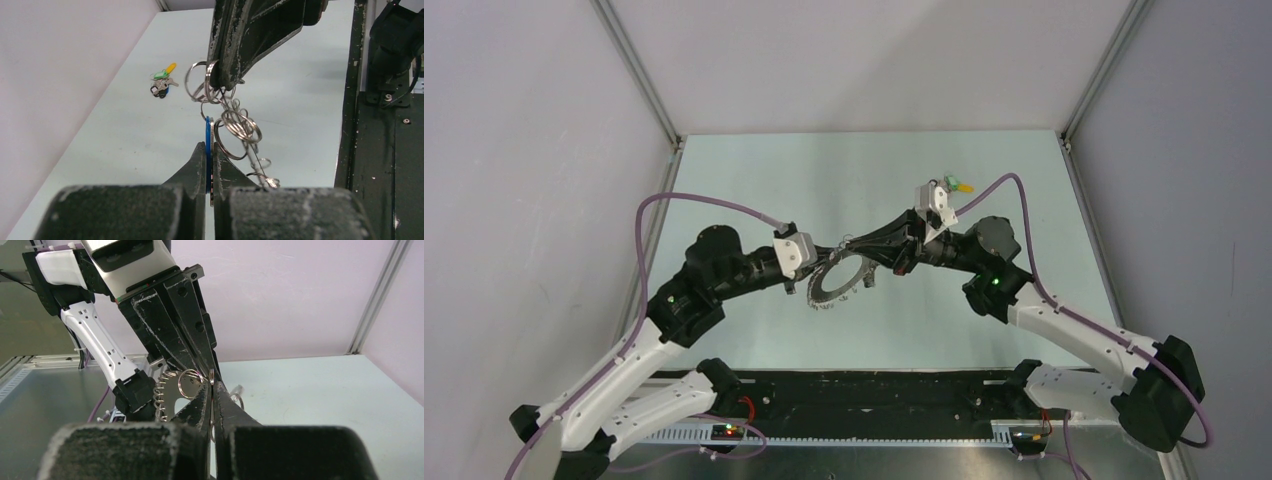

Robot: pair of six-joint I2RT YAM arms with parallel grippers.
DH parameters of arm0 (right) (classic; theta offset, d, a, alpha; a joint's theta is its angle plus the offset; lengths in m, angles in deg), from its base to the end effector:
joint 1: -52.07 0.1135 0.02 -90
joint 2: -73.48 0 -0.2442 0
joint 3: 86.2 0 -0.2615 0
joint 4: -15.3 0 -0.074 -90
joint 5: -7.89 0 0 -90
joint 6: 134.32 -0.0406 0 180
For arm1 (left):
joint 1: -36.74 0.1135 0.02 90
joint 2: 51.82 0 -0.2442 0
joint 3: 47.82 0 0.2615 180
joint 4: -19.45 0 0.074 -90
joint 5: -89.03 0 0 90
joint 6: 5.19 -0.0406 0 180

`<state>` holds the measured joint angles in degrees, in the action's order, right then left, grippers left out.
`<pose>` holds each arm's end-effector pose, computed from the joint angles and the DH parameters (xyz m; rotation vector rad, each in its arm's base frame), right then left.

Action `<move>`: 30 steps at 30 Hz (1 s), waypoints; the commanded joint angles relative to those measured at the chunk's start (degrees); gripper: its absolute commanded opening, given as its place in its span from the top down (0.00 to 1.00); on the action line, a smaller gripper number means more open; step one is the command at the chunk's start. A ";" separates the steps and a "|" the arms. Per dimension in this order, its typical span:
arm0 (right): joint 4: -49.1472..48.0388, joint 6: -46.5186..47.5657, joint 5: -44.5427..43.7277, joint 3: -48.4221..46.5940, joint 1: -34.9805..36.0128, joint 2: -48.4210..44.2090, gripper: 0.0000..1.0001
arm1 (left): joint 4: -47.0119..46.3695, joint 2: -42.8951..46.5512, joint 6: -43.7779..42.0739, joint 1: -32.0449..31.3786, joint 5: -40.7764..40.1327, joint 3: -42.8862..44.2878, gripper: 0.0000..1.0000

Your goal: Remove the keys from the keyring

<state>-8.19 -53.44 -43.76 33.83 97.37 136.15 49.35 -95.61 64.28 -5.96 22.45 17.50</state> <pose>0.1706 0.2082 0.3557 -0.9794 0.9850 1.2056 0.1339 -0.1455 0.3623 1.1632 1.3026 -0.6351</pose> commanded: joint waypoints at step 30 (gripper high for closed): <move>9.98 18.41 -4.91 -1.30 3.68 -1.98 0.72 | -1.80 1.67 0.40 -0.22 -3.23 0.83 1.00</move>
<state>2.63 -37.73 -47.80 34.77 100.28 132.57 50.45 -94.87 64.38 -6.11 18.73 17.50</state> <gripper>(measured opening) 0.284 0.020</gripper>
